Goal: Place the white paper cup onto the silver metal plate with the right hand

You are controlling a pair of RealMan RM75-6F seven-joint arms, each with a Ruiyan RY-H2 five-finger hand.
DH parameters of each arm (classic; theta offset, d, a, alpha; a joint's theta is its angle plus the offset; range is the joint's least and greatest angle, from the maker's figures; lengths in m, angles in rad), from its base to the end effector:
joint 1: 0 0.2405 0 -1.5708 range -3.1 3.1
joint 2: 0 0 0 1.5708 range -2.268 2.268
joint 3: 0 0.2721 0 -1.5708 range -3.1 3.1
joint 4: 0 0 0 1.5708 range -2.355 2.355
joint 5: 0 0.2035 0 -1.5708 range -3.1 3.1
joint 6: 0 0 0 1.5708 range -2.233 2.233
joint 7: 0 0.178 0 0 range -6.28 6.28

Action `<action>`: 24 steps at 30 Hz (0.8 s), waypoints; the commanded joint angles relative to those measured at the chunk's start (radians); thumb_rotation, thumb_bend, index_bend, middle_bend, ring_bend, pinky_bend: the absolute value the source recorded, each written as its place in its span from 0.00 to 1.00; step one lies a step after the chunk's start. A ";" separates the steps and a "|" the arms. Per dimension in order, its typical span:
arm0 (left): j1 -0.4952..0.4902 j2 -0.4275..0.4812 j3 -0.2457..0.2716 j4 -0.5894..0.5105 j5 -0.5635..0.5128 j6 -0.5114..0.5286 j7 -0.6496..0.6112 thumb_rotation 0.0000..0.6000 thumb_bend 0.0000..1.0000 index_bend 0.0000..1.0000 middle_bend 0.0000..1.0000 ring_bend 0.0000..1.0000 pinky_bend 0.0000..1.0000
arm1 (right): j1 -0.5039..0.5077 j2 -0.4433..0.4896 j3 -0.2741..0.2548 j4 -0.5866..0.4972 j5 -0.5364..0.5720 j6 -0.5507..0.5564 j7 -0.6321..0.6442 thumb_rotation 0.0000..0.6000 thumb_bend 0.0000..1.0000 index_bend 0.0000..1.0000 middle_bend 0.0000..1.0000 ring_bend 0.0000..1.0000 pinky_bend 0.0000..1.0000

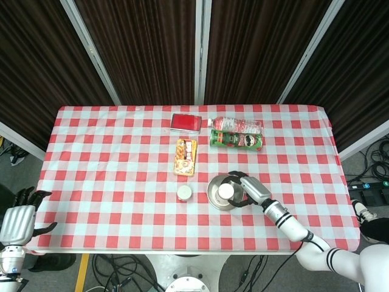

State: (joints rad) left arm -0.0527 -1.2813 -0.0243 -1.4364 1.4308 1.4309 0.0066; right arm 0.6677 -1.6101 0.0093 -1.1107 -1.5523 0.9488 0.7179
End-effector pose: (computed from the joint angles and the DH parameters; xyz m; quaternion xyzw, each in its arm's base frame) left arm -0.3659 0.1995 0.1243 -0.5820 -0.4301 -0.3378 0.6018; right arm -0.2229 -0.3632 -0.0482 0.6600 -0.5687 0.4329 0.2314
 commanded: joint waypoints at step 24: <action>0.009 0.004 0.000 -0.005 -0.003 0.009 -0.006 1.00 0.10 0.25 0.23 0.10 0.09 | 0.005 -0.029 -0.006 0.034 -0.018 0.024 0.016 1.00 0.31 0.50 0.33 0.12 0.10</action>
State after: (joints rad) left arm -0.0434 -1.2774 -0.0237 -1.4411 1.4278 1.4401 0.0013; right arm 0.6780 -1.6488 0.0215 -1.0575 -1.5471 0.9549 0.7285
